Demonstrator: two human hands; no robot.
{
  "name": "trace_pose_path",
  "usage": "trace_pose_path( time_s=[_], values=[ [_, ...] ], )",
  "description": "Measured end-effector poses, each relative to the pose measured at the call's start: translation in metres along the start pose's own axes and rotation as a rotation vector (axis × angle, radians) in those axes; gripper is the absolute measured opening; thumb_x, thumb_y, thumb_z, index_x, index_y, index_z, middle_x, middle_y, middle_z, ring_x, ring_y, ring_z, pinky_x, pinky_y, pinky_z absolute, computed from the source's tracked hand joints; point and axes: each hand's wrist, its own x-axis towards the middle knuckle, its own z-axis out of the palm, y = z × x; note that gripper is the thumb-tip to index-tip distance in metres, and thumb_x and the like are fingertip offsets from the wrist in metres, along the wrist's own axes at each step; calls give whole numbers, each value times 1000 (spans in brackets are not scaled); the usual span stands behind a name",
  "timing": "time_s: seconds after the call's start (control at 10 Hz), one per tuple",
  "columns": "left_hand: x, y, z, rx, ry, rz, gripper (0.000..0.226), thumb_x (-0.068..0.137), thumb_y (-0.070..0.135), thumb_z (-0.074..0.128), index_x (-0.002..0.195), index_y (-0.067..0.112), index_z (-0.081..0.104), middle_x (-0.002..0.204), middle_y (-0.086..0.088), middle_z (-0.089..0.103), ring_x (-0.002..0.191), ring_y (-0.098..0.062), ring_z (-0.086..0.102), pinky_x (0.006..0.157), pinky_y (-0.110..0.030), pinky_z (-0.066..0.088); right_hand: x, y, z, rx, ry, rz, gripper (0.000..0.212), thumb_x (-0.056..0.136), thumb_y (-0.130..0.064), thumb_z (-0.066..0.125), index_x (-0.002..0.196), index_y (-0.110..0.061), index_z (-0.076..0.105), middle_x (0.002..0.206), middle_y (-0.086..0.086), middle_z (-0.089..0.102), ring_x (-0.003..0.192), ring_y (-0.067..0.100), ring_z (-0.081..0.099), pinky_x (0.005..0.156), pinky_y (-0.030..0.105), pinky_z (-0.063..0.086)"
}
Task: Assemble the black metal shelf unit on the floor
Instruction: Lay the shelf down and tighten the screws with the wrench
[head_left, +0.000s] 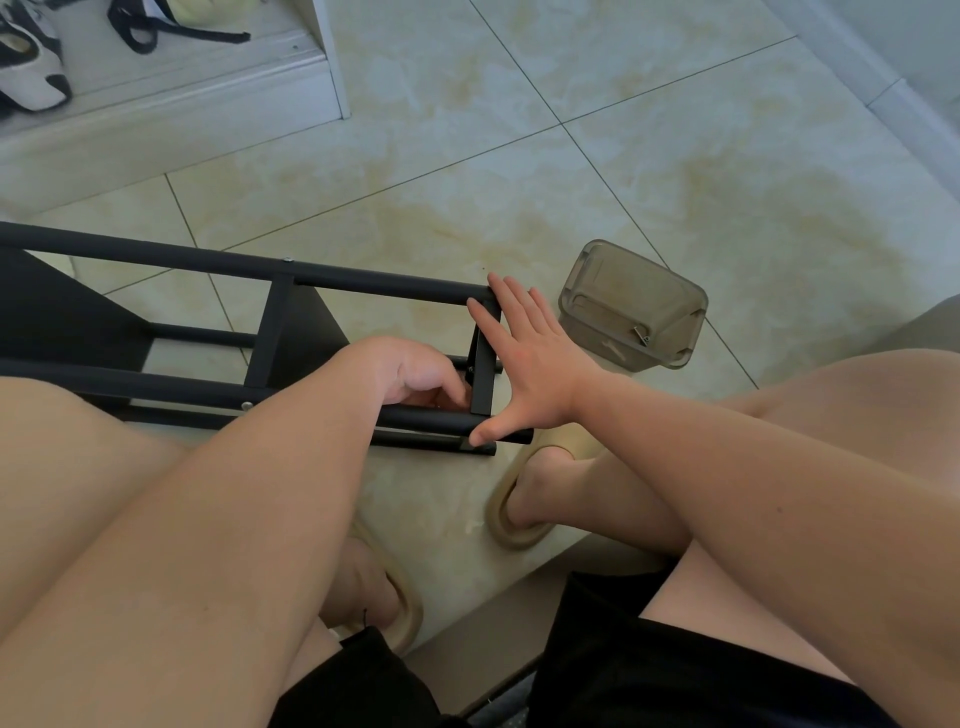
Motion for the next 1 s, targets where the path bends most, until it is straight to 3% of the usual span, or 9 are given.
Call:
trace_pose_path(
  time_s=[0.1,0.2,0.3,0.4,0.5,0.6,0.8,0.9,1.0],
  values=[
    [1,1,1,68,56,-12,36,92,13,60,59,16,73,64,3,67,62,-10,61,69,-24,46,-1,0,0,-3,0,1,152,54,-97,59,162,-12,-6,164,20,-25,152,32,-24,120,41,-22],
    [3,2,3,91,98,5,19,91,11,61,73,12,67,64,2,63,61,-13,56,65,-25,44,-1,-1,0,3,-4,4,152,54,-96,60,162,-13,-6,164,19,-25,152,31,-25,120,41,-22],
    [2,2,3,34,55,10,14,92,7,58,87,10,70,68,0,69,69,-17,61,72,-27,47,0,0,-1,0,-7,4,152,54,-96,61,162,-12,-7,164,19,-25,152,32,-24,121,42,-21],
    [1,2,2,2,27,13,20,93,3,54,103,7,72,89,-7,72,86,-23,64,92,-35,48,0,0,-1,-5,-9,2,152,54,-96,60,162,-12,-7,164,20,-25,152,32,-25,121,43,-20],
    [2,0,0,-7,2,-4,20,93,7,54,91,9,74,89,-5,72,87,-21,63,90,-32,47,0,0,0,-3,-10,5,153,54,-97,60,162,-12,-7,164,20,-25,152,32,-25,121,42,-21],
    [4,-1,1,11,62,0,11,92,11,60,96,7,70,89,-7,67,86,-22,59,86,-31,46,0,-1,0,-1,-4,4,153,53,-97,60,162,-12,-7,164,20,-25,152,32,-25,120,41,-22],
    [4,2,2,-1,42,27,16,92,2,56,94,9,70,65,0,69,62,-14,63,63,-23,49,0,1,0,0,-3,4,152,53,-97,59,162,-11,-6,164,20,-24,152,32,-24,120,41,-22],
    [4,0,0,-31,4,26,23,92,1,54,109,5,70,86,-7,71,79,-20,66,78,-28,53,0,0,0,-2,-2,3,152,53,-97,58,162,-12,-6,164,20,-24,152,32,-24,120,41,-22],
    [4,-1,-1,-53,-20,-15,18,91,10,58,101,7,73,95,-10,69,90,-25,63,94,-38,49,-1,-1,1,-6,4,3,152,53,-97,58,162,-12,-6,164,20,-24,152,32,-24,120,41,-23]
  ],
)
